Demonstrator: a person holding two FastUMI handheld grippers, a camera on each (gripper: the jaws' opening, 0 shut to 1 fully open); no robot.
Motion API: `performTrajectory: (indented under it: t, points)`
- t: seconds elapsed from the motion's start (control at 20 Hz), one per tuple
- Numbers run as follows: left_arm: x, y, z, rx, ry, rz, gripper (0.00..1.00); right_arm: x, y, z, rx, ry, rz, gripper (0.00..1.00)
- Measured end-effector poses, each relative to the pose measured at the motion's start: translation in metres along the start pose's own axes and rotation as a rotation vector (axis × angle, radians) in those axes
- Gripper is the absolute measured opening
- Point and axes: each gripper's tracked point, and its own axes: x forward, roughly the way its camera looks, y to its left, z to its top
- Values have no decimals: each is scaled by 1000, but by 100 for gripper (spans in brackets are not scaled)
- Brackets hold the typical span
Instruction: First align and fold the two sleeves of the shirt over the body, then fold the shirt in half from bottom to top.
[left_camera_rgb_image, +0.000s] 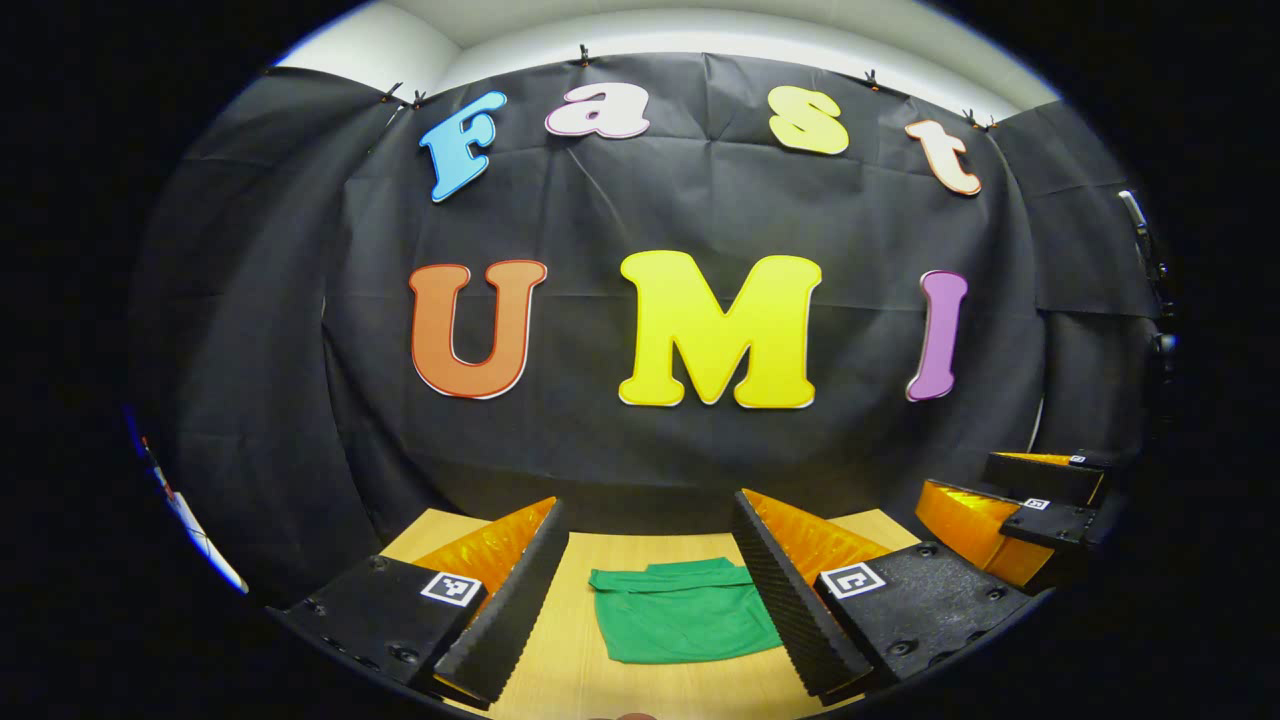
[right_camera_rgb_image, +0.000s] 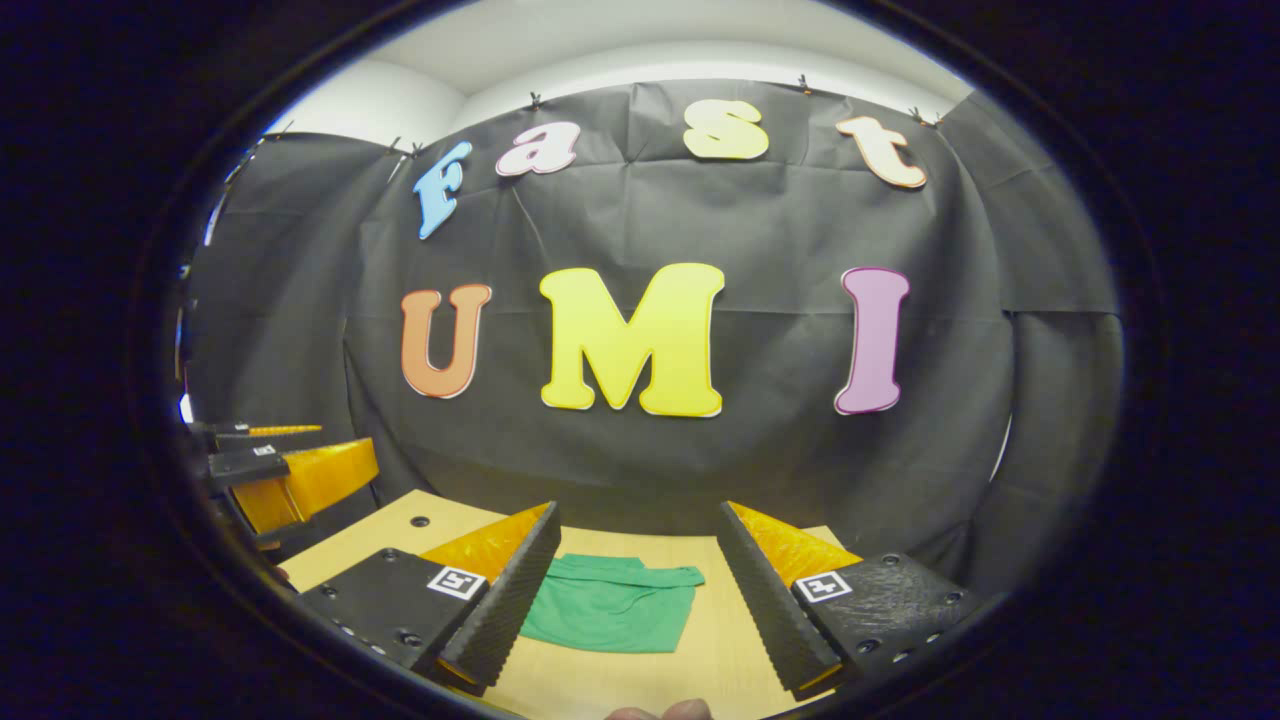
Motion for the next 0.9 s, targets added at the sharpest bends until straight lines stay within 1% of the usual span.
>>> performTrajectory:
  t: [0.2,0.35,0.65,0.9]
  points:
    - [-31,0,-17,3,29,1,100,-39,-2,-13,-14,15,-24,97]
    - [-39,-4,-22,15,43,-12,100,-55,-4,-14,-11,9,-41,97]
    - [-51,-7,-19,27,24,-21,100,-61,-2,-15,-6,5,-45,97]
    - [-48,-1,-15,55,2,4,100,-58,-5,-18,-18,7,-50,97]
